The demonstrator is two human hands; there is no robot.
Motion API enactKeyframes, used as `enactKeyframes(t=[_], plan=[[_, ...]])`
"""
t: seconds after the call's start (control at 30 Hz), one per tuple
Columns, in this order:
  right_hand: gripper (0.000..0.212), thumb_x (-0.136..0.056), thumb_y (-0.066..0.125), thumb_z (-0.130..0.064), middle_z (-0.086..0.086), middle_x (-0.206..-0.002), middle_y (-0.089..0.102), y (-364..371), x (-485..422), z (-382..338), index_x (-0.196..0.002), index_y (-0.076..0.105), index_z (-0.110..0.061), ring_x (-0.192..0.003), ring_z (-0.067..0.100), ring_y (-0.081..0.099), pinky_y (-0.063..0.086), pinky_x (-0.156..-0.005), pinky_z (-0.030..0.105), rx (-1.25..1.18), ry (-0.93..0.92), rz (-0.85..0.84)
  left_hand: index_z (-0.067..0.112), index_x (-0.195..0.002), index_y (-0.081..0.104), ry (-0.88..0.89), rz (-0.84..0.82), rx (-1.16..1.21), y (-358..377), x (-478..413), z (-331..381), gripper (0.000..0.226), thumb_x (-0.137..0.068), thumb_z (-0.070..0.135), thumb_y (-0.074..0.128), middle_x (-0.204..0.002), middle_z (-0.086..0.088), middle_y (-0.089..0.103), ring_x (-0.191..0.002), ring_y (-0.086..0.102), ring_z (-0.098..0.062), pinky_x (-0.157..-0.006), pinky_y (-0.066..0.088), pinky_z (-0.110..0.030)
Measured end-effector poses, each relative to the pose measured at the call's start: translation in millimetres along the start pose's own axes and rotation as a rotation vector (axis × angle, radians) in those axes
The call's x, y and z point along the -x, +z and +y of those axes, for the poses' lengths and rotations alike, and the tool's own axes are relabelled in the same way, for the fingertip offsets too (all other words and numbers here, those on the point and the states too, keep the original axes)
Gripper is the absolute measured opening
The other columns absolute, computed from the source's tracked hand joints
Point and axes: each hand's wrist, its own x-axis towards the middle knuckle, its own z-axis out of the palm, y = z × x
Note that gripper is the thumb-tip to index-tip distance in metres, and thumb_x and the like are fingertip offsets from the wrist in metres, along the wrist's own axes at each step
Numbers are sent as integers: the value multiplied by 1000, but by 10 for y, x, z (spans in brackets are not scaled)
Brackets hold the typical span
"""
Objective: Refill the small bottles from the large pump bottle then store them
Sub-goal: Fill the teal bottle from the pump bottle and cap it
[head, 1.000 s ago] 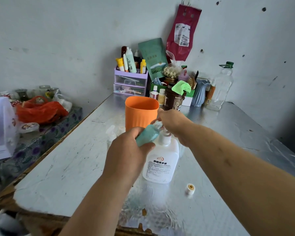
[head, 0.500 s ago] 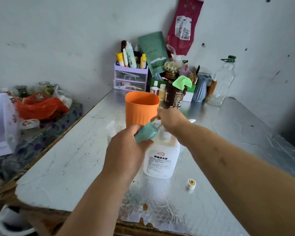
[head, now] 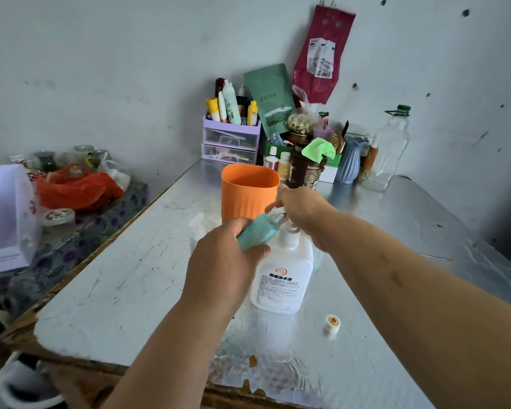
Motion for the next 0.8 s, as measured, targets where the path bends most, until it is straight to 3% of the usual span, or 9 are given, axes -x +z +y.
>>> enactKeyframes(t=[0.1, 0.43, 0.57, 0.67, 0.73, 0.8], plan=[[36, -102, 29, -9, 28, -128, 53, 24, -40, 18, -128, 52, 3, -117, 42, 51, 43, -94, 42, 31, 12, 4, 32, -120, 62, -6, 1, 5, 6, -11, 3, 36, -85, 34, 72, -105, 13, 68, -93, 64, -11, -82, 54, -35], [38, -102, 27, -8, 28, -127, 53, 120, -107, 112, -128, 52, 2, -117, 43, 50, 43, -93, 42, 127, -4, 12, 34, -119, 63, -21, 1, 13, 60, -49, -59, 36, -84, 34, 73, -104, 11, 70, -91, 65, -12, -82, 55, -40], [39, -102, 26, -9, 28, -130, 52, 108, -51, 65, -129, 51, 3, -114, 42, 51, 42, -95, 42, 20, 78, -6, 34, -120, 63, -24, -11, 1, 51, -30, -55, 37, -84, 35, 72, -104, 10, 70, -91, 65, -13, -82, 55, -40], [42, -104, 23, -14, 17, -119, 61, 53, 3, 23, -124, 55, 4, -91, 25, 50, 44, -77, 32, -80, 79, -16, 34, -120, 62, -17, -12, -7, 19, -10, -21, 37, -84, 36, 72, -105, 10, 70, -92, 66, -13, -82, 55, -41], [49, -105, 23, -26, 1, -88, 62, 14, 26, 6, -116, 63, -1, -75, 13, 49, 37, -59, 23, -200, 143, -7, 34, -120, 62, -14, -10, -6, 4, -9, -7, 37, -85, 35, 72, -106, 10, 70, -92, 66, -13, -83, 55, -41], [53, -104, 23, -33, -6, -74, 53, -16, 45, -16, -113, 67, -4, -68, 9, 45, 31, -54, 24, -238, 171, -13, 33, -121, 62, -11, -6, -5, -7, -9, 4, 38, -85, 34, 72, -106, 11, 70, -93, 66, -13, -84, 55, -41]])
